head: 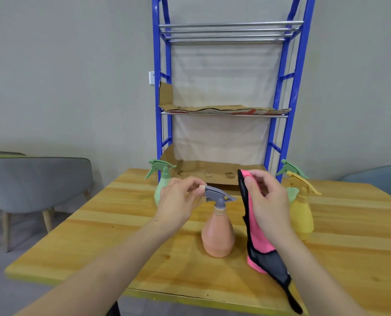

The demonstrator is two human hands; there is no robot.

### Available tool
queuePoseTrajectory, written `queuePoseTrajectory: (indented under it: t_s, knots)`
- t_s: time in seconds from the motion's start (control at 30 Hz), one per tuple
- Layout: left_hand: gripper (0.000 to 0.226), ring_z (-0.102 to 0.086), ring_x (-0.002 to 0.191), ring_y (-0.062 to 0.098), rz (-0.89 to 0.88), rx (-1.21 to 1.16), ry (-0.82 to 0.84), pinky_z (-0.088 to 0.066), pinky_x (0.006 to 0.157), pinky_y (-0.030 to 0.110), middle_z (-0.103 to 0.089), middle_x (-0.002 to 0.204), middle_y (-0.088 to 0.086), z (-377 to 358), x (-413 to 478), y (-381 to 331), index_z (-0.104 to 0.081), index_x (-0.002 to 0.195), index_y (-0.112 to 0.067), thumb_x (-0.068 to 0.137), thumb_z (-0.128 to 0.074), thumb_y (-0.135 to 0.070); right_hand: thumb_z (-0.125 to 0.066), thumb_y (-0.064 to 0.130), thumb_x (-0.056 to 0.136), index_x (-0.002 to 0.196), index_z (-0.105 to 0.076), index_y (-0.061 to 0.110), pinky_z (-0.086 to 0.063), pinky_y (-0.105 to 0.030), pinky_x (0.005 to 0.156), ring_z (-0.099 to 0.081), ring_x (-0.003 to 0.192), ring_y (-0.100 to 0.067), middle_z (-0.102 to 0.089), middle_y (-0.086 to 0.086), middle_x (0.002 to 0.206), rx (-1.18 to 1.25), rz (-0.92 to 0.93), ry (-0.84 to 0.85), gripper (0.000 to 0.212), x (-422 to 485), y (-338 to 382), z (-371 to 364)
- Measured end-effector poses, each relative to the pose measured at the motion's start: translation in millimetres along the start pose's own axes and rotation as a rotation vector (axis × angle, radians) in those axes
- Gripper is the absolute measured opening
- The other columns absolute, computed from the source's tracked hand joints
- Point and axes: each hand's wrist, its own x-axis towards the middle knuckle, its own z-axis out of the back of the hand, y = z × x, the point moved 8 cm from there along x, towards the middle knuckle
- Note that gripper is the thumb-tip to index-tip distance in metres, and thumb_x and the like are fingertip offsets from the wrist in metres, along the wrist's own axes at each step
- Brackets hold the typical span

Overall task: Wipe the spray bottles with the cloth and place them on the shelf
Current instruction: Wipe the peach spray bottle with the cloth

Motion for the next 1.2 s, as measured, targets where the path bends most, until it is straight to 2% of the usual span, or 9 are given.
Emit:
queuePoseTrajectory:
  t_s: [0.17,0.3,0.43,0.6,0.73,0.8,0.97,1.13,1.2]
  knots:
    - [0.022,-0.061,0.109,0.016,0.039,-0.134,0.031,-0.051,0.096,0.046,-0.073,0.097,-0.018,-3,-5,0,-0.07,0.099,-0.05,0.089,-0.053,-0.058,-0.068,0.018,0.099,0.105,-0.079,0.025,-0.054,-0.018,0.081,-0.07,0.098,-0.006,-0.076,0.014,0.098,0.012,0.044,0.113,0.014,4,22,-15]
    - [0.013,-0.064,0.098,0.004,0.057,-0.244,-0.014,-0.051,0.09,0.03,-0.074,0.097,-0.013,1,-5,-3,-0.075,0.107,-0.032,0.096,-0.07,-0.027,-0.071,0.017,0.097,0.103,-0.083,0.027,-0.053,-0.024,0.09,-0.069,0.102,-0.007,-0.076,0.013,0.099,-0.07,0.116,0.267,0.017,9,32,-40]
    - [0.008,-0.065,0.09,0.0,0.055,-0.311,-0.035,-0.048,0.082,0.016,-0.073,0.089,-0.017,3,-10,-6,-0.074,0.096,-0.024,0.097,-0.069,-0.018,-0.074,0.025,0.095,0.103,-0.084,0.03,-0.047,-0.029,0.091,-0.062,0.1,-0.009,-0.069,0.014,0.094,-0.242,0.198,0.421,0.013,1,19,-65]
    - [0.01,-0.064,0.09,0.0,0.061,-0.308,-0.056,-0.046,0.081,0.012,-0.073,0.088,-0.017,1,-9,-4,-0.072,0.09,-0.026,0.097,-0.069,-0.019,-0.075,0.02,0.094,0.099,-0.084,0.023,-0.041,-0.023,0.079,-0.056,0.087,-0.009,-0.06,0.008,0.085,-0.338,0.252,0.382,0.011,0,6,-56]
    - [0.01,-0.064,0.09,-0.001,0.065,-0.317,-0.053,-0.044,0.08,0.009,-0.073,0.091,-0.013,1,-9,-4,-0.072,0.091,-0.026,0.098,-0.069,-0.02,-0.075,0.017,0.094,0.091,-0.082,0.016,-0.043,-0.032,0.073,-0.056,0.08,-0.016,-0.056,0.004,0.079,-0.405,0.248,0.364,0.008,1,-9,-37]
    - [0.01,-0.064,0.09,-0.001,0.057,-0.304,-0.061,-0.044,0.08,0.008,-0.073,0.09,-0.014,2,-9,-6,-0.072,0.09,-0.026,0.097,-0.069,-0.021,-0.076,0.015,0.093,0.087,-0.08,0.014,-0.046,-0.037,0.073,-0.056,0.081,-0.017,-0.056,0.007,0.08,-0.433,0.254,0.376,0.007,0,-12,-31]
    - [0.012,-0.064,0.089,-0.002,0.075,-0.331,-0.08,-0.044,0.079,0.008,-0.074,0.089,-0.013,1,-12,-6,-0.072,0.091,-0.027,0.098,-0.068,-0.019,-0.075,0.016,0.093,0.086,-0.08,0.016,-0.048,-0.037,0.077,-0.059,0.085,-0.017,-0.06,0.005,0.085,-0.416,0.265,0.382,0.009,2,-4,-38]
    - [0.015,-0.066,0.091,-0.001,0.049,-0.338,-0.083,-0.045,0.079,0.009,-0.074,0.086,-0.017,-1,-14,-11,-0.072,0.09,-0.026,0.099,-0.067,-0.016,-0.071,0.025,0.098,0.095,-0.083,0.025,-0.044,-0.027,0.082,-0.055,0.09,-0.013,-0.058,0.009,0.088,-0.396,0.296,0.44,0.012,-2,16,-64]
    - [0.013,-0.066,0.092,0.0,0.035,-0.31,-0.084,-0.048,0.084,0.016,-0.074,0.088,-0.018,0,-13,-8,-0.072,0.091,-0.028,0.099,-0.067,-0.018,-0.07,0.024,0.098,0.096,-0.082,0.026,-0.044,-0.027,0.082,-0.056,0.09,-0.014,-0.059,0.008,0.088,-0.392,0.291,0.452,0.012,-1,15,-64]
